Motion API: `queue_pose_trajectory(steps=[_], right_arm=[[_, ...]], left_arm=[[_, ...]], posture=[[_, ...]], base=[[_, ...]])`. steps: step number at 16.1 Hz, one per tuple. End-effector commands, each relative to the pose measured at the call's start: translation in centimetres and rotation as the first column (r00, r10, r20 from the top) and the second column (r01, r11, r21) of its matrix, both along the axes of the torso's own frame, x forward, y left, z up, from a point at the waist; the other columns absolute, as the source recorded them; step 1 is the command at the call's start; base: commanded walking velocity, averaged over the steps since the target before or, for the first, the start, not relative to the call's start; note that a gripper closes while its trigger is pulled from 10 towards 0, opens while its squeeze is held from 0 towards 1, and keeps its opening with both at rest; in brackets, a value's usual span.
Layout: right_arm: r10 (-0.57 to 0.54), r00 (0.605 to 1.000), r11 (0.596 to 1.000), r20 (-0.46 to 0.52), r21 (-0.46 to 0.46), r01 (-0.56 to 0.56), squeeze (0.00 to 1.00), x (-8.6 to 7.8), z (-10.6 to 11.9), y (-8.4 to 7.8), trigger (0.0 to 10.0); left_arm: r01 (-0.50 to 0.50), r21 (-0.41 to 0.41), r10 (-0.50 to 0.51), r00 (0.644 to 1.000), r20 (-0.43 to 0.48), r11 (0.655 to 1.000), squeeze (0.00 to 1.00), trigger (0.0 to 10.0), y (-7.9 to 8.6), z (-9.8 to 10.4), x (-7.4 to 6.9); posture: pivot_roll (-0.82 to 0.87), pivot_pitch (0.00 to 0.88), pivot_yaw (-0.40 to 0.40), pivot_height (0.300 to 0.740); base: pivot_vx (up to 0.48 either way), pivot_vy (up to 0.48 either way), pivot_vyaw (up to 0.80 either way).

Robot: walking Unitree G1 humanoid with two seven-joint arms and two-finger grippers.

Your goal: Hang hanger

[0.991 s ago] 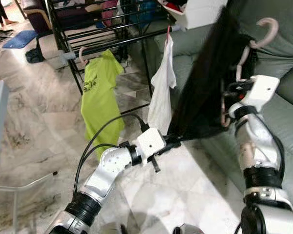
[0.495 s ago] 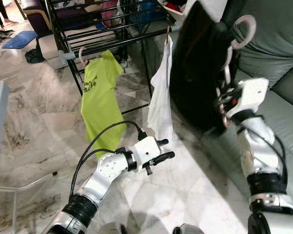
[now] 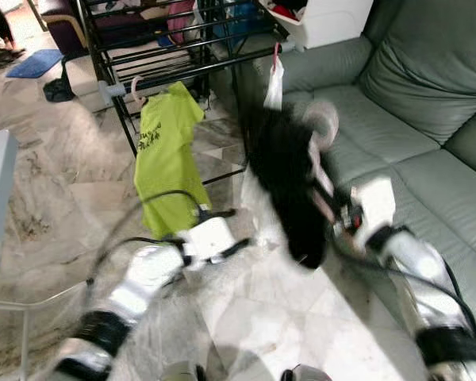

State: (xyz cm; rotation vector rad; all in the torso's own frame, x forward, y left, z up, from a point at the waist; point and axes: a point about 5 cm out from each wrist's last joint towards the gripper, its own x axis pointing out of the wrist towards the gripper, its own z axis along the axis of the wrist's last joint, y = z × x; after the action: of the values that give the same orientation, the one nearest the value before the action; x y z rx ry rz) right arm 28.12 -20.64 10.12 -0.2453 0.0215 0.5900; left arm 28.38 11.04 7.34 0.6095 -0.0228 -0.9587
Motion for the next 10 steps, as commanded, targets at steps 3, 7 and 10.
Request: queue_pose_trajectory(steps=[3, 7, 10], right_arm=[[0.13, 0.991, 0.991, -0.029, -0.029, -0.131, 0.0, -1.1, 0.3, 0.2, 10.0], [0.263, 0.956, 0.961, -0.131, -0.048, -0.271, 0.0, -2.7, -0.6, 0.4, 10.0], [0.332, 0.927, 0.937, -0.176, -0.051, -0.345, 0.0, -3.6, -0.5, 0.6, 10.0]], left_arm=[[-0.019, 0.05, 0.017, 0.999, 0.048, 0.999, 1.0, 10.0, 1.9, 0.7, 1.0], [0.007, 0.127, -0.024, 0.991, 0.134, 0.992, 1.0, 10.0, 3.4, 1.5, 1.8], [0.048, 0.187, -0.077, 0.985, 0.153, 0.981, 1.0, 10.0, 3.5, 1.3, 1.9]], posture=[[-0.06, 0.0, 0.049, 0.74], [-0.06, 0.0, 0.058, 0.74], [-0.07, 0.0, 0.064, 0.74]], base=[[0.0, 0.0, 0.0], [0.0, 0.0, 0.0], [0.0, 0.0, 0.0]])
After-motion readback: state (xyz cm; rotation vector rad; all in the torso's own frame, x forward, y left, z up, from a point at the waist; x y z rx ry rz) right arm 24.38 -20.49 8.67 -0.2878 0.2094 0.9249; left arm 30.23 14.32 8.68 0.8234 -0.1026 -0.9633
